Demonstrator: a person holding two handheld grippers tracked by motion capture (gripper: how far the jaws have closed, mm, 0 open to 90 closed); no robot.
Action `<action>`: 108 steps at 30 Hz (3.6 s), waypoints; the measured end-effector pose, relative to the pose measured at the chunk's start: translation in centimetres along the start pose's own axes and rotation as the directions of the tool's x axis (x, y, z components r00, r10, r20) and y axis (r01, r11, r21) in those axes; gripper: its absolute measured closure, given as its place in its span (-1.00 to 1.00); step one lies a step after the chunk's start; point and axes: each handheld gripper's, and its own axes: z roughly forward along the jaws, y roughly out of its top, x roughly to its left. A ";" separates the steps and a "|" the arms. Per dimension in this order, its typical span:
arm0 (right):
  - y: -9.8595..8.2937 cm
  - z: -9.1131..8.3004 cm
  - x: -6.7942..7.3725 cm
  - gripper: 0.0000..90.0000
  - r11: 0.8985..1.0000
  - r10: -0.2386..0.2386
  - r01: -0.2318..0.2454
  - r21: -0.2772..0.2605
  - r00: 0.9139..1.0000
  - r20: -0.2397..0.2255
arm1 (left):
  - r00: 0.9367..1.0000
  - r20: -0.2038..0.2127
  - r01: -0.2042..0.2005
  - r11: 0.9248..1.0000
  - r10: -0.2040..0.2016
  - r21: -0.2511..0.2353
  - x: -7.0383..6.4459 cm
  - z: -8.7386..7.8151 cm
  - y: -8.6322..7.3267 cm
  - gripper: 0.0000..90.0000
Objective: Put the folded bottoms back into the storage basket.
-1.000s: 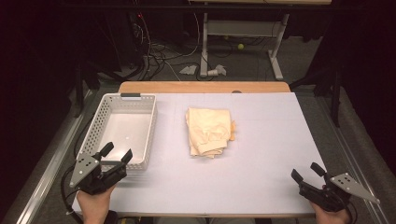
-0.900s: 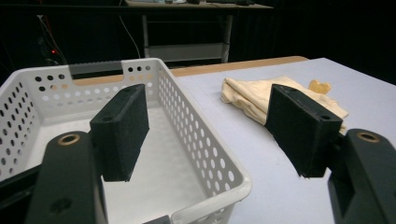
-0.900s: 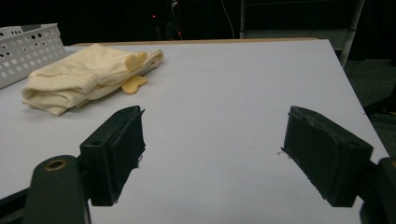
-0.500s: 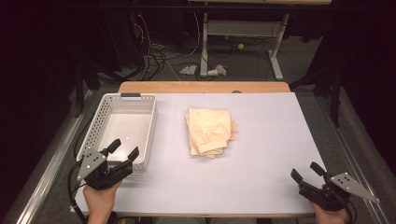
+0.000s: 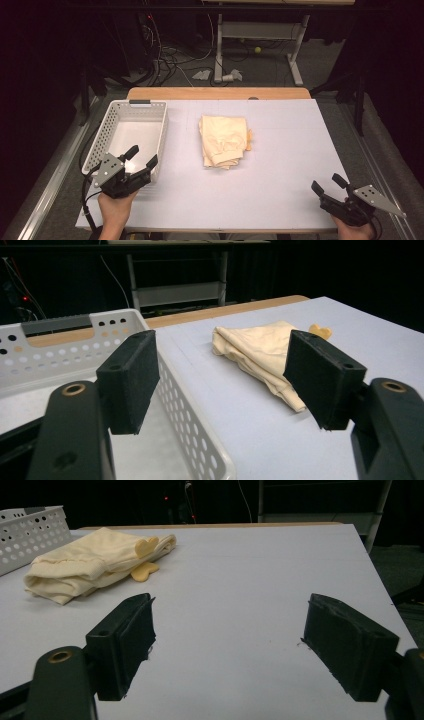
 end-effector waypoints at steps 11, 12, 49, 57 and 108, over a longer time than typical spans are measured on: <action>0.0 0.0 0.0 -0.53 1.000 0.000 0.000 -0.002 1.000 0.000 | 0.999 0.038 0.008 1.000 -0.008 0.005 -0.8 1.6 0.5 -0.36; 0.0 0.0 0.0 -0.53 1.000 0.000 0.000 -0.002 1.000 -0.001 | 0.999 0.041 0.006 1.000 -0.006 0.007 -0.9 1.7 0.5 -0.36; 0.0 0.1 -0.1 -0.54 1.000 0.005 -0.005 -0.006 1.000 -0.016 | 0.989 0.148 -0.027 0.996 0.014 0.083 -4.8 7.6 1.3 -0.45; 0.0 0.1 -0.1 -0.54 1.000 0.006 -0.006 -0.006 1.000 -0.017 | 0.986 0.166 -0.023 0.992 0.002 0.121 -5.4 9.0 1.4 -0.49; 0.1 0.2 -0.1 -0.54 1.000 0.008 -0.008 -0.004 1.000 -0.020 | 0.996 0.088 -0.012 0.903 -0.029 0.428 -6.3 18.4 4.0 -0.54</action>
